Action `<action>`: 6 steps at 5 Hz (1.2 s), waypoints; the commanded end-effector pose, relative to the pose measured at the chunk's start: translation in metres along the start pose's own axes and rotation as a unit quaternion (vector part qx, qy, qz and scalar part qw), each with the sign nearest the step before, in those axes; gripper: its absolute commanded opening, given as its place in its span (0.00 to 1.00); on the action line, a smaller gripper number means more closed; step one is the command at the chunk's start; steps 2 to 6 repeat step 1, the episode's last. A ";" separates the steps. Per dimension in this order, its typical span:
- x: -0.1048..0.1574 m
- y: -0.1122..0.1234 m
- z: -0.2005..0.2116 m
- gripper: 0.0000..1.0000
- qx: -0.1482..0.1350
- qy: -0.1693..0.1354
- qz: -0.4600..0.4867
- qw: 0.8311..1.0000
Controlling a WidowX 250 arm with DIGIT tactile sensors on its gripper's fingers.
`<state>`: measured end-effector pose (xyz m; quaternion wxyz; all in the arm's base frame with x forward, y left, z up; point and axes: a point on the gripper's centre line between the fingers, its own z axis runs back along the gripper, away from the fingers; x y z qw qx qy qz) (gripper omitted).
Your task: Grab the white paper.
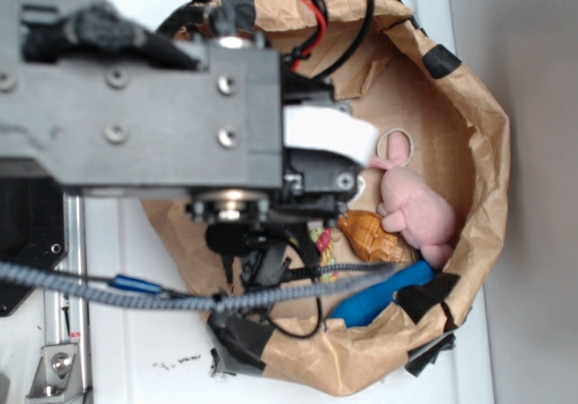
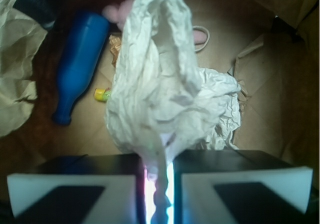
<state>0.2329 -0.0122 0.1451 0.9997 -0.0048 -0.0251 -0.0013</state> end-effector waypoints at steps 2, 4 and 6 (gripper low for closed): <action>0.015 0.019 0.014 0.00 0.020 -0.022 0.018 0.999; 0.015 0.019 0.014 0.00 0.020 -0.022 0.018 0.999; 0.015 0.019 0.014 0.00 0.020 -0.022 0.018 0.999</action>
